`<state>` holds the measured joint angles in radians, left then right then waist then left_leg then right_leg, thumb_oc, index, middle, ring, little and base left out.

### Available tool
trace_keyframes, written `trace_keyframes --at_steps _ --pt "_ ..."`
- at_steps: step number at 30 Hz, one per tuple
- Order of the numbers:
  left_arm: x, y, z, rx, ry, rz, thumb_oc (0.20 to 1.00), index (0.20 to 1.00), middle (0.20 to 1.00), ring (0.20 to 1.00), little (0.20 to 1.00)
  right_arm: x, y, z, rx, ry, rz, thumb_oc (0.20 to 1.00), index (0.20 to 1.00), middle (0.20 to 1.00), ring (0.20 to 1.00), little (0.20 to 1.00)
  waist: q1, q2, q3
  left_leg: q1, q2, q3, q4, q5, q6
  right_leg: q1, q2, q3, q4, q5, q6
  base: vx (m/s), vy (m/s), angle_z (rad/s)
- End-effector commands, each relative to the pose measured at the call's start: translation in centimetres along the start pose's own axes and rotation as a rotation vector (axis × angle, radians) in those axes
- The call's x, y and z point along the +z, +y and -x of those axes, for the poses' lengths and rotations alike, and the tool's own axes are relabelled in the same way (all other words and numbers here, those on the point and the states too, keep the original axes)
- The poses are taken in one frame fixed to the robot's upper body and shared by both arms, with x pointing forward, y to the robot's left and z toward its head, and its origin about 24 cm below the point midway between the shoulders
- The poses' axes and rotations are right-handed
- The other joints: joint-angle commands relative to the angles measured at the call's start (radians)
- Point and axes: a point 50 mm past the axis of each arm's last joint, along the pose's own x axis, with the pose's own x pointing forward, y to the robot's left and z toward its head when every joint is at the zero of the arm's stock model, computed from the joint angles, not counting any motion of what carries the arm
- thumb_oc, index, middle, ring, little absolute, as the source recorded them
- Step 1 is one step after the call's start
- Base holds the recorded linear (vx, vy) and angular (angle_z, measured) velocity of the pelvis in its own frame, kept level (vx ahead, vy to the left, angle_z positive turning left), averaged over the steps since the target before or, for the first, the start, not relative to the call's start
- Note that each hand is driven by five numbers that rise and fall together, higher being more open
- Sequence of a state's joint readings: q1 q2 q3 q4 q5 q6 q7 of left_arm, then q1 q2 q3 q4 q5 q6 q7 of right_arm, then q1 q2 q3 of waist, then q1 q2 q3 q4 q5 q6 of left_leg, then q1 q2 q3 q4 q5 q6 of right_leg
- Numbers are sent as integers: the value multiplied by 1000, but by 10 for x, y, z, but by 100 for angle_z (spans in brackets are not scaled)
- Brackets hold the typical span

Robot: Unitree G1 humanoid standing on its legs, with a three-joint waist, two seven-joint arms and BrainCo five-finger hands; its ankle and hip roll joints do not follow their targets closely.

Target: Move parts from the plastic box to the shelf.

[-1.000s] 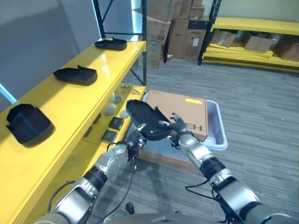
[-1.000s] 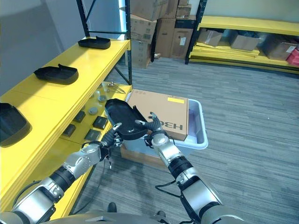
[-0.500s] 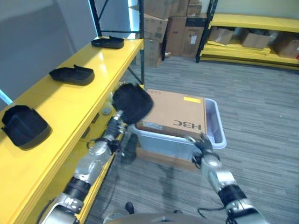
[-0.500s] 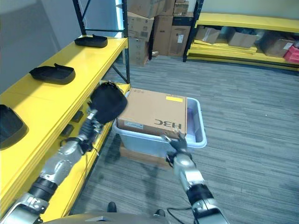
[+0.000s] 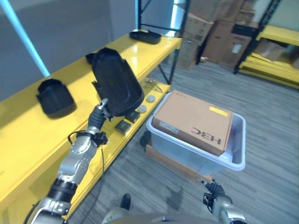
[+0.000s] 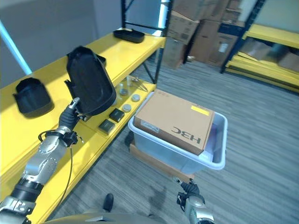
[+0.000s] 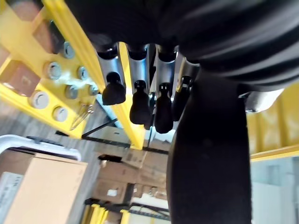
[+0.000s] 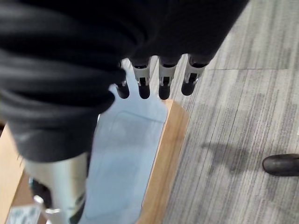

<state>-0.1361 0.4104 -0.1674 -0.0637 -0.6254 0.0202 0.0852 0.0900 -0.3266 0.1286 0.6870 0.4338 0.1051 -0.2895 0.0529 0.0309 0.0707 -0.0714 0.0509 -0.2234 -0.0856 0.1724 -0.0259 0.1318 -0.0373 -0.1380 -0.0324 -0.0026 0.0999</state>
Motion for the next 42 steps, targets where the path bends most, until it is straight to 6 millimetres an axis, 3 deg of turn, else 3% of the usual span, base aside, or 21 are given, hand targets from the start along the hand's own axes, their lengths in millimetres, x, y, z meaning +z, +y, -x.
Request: trace_keyframes --at_steps 1,3,6,8,11,13,16,21,23,27,30,31,32,34,35,37,39,42 --pt "70 14 -2 69 -378 -23 200 200 200 200 200 38 11 -3 46 -141 6 1000 1000 1000 1000 1000 39 -29 9 4 -11 25 20 -45 -21 -91 -12 -6 70 1 -4 -48 -30 59" --pt "75 22 5 108 -407 -41 200 200 200 200 200 37 10 -3 42 -138 37 1000 1000 1000 1000 1000 54 -28 17 -17 5 40 26 -31 -35 -86 -13 -40 66 -1 -6 -47 5 85" --pt "84 32 15 158 -467 -92 200 200 200 200 200 33 7 -3 22 -128 33 1000 1000 1000 1000 1000 64 -25 30 -49 51 122 24 1 -62 -69 -22 -118 49 3 -4 -38 56 97" --pt "90 37 22 192 -513 -111 200 200 200 200 200 26 4 -1 3 -122 13 1000 1000 1000 1000 1000 63 -22 44 -83 108 246 34 32 -83 -57 -39 -200 60 2 -4 -51 137 148" --pt "95 45 30 261 -567 -149 200 200 200 200 200 16 4 2 -15 -113 4 1000 1000 1000 1000 1000 46 -16 56 -95 155 395 37 60 -89 -56 -67 -292 105 -12 -3 13 188 162" --pt "96 50 35 300 -592 -179 200 200 200 200 200 10 6 3 -11 -107 15 1000 1000 1000 1000 1000 43 -18 61 -80 153 427 25 52 -100 -42 -81 -308 126 -37 5 157 179 137" --pt "96 59 41 362 -586 -222 200 200 200 200 200 7 11 3 -14 -91 104 1000 1000 1000 1000 1000 67 -16 64 -74 123 422 30 28 -88 -27 -102 -323 142 -59 5 183 236 114" --pt "98 68 45 363 -563 -253 200 200 200 200 200 -44 -6 2 -67 145 267 1000 1000 1000 1000 1000 109 -15 50 -43 51 401 64 -53 -48 4 -160 -339 148 -59 35 217 237 17" --pt "99 66 45 331 -552 -270 200 200 200 200 200 -66 -14 5 -73 231 278 1000 1000 1000 1000 1000 127 -15 50 -32 17 387 81 -84 -25 14 -187 -336 164 -58 52 212 213 32" --pt "103 62 39 280 -542 -293 200 200 200 200 200 -82 -20 9 -91 289 273 1000 1000 1000 1000 1000 133 -20 50 -27 -40 376 105 -126 20 8 -242 -300 265 -38 70 187 212 21" --pt "104 53 27 254 -533 -308 200 200 200 200 200 -85 -22 10 -91 284 270 1000 1000 1000 1000 1000 99 -10 59 -4 -94 357 105 -158 75 -85 -292 -214 502 44 92 179 245 21" --pt "103 50 24 253 -530 -310 200 200 200 200 200 -85 -22 11 -85 277 275 1000 1000 1000 1000 1000 83 -4 65 14 -105 350 101 -167 88 -133 -295 -179 583 65 95 110 227 6" --pt "103 48 22 256 -529 -308 200 200 200 200 200 -83 -22 10 -76 267 283 1000 1000 1000 1000 1000 66 11 72 23 -100 358 95 -155 103 -198 -279 -152 645 90 75 63 131 23" --pt "102 46 18 257 -527 -303 200 200 200 200 200 -81 -24 9 -60 252 300 1000 1000 1000 1000 1000 36 23 86 52 -98 344 80 -160 100 -273 -235 -110 664 93 63 66 -22 26" --pt "101 43 15 249 -529 -303 200 200 200 200 200 -80 -25 8 -49 240 311 1000 1000 1000 1000 1000 14 18 96 69 -98 335 74 -167 90 -297 -207 -95 568 101 59 144 -233 18" --pt "102 35 12 226 -540 -308 200 200 200 200 200 -79 -25 7 -35 223 311 1000 1000 1000 1000 1000 -23 -13 108 88 -101 307 77 -192 66 -293 -156 -68 252 123 65 208 -372 59" --pt "97 27 13 200 -534 -289 200 200 200 200 200 -82 -23 8 -42 231 317 1000 1000 1000 1000 1000 -42 -27 104 96 -88 280 86 -195 61 -260 -117 -11 180 115 66 205 -340 86" --pt "93 18 8 198 -503 -265 200 200 200 200 200 -82 -31 7 -62 241 345 1000 1000 1000 1000 1000 -37 -38 73 93 -63 282 70 -167 31 -181 -86 -37 89 96 52 155 -232 59"
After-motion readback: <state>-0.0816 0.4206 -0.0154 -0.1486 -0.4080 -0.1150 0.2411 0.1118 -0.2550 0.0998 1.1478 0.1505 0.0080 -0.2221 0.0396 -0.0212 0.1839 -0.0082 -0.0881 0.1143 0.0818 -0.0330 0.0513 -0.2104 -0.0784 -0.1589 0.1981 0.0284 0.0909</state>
